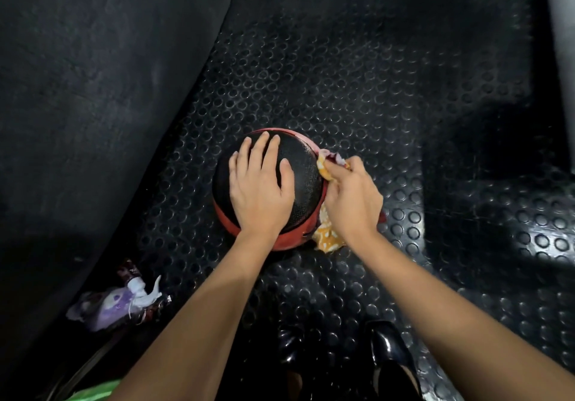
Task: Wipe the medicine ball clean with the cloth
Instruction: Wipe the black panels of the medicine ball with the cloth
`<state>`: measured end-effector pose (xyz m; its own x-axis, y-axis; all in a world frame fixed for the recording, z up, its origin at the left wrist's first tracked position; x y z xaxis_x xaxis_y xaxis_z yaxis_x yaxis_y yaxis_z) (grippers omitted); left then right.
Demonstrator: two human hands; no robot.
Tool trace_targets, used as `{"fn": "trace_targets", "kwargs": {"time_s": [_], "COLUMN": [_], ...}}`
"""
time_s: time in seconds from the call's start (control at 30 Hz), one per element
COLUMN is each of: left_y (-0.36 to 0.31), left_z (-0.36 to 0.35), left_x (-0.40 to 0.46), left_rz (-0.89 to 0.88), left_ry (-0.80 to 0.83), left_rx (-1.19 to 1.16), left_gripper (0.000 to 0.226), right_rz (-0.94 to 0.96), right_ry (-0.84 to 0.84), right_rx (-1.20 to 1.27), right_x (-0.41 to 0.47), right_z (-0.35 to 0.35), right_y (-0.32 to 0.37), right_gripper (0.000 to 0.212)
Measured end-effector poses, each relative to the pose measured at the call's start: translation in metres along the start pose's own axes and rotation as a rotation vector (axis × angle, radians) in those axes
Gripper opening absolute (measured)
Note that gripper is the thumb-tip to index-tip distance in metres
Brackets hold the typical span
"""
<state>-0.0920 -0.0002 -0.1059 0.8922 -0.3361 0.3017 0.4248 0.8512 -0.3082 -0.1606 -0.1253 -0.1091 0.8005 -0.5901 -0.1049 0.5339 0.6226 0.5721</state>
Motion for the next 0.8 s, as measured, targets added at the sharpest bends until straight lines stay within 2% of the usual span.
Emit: {"fn": "trace_targets", "kwargs": {"time_s": [0.17, 0.33, 0.5, 0.67, 0.8], "left_y": [0.003, 0.001, -0.007, 0.004, 0.005], "left_z": [-0.001, 0.001, -0.001, 0.001, 0.003], "left_x": [0.005, -0.003, -0.006, 0.005, -0.004], "left_rz": [-0.033, -0.074, -0.126, -0.035, -0.078], "left_ry": [-0.005, 0.009, 0.010, 0.006, 0.013], "left_rx": [0.014, 0.036, 0.072, -0.006, 0.008], "left_gripper": [0.047, 0.047, 0.045, 0.047, 0.046], "right_rz": [0.214, 0.144, 0.215, 0.171, 0.143], "right_ry": [0.014, 0.023, 0.199, 0.170, 0.166], "right_rx": [-0.031, -0.060, -0.128, -0.028, -0.035], "right_x": [-0.037, 0.007, 0.053, 0.011, 0.014], "right_z": [0.000, 0.004, 0.006, 0.010, 0.008], "right_y": [0.018, 0.021, 0.027, 0.005, 0.010], "right_gripper": [0.042, 0.042, 0.042, 0.043, 0.043]}}
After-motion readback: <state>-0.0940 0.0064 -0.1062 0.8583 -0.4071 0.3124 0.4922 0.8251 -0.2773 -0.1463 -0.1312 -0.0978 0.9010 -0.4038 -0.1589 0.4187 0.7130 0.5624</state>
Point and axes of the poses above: each hand's wrist, its own x-axis towards the middle knuckle, its own z-axis out of the back of the hand, y = z × x, the point moved 4 cm from there along x, towards the middle knuckle, and after that the axes turned 2 degrees about -z, right-handed, at the moved point
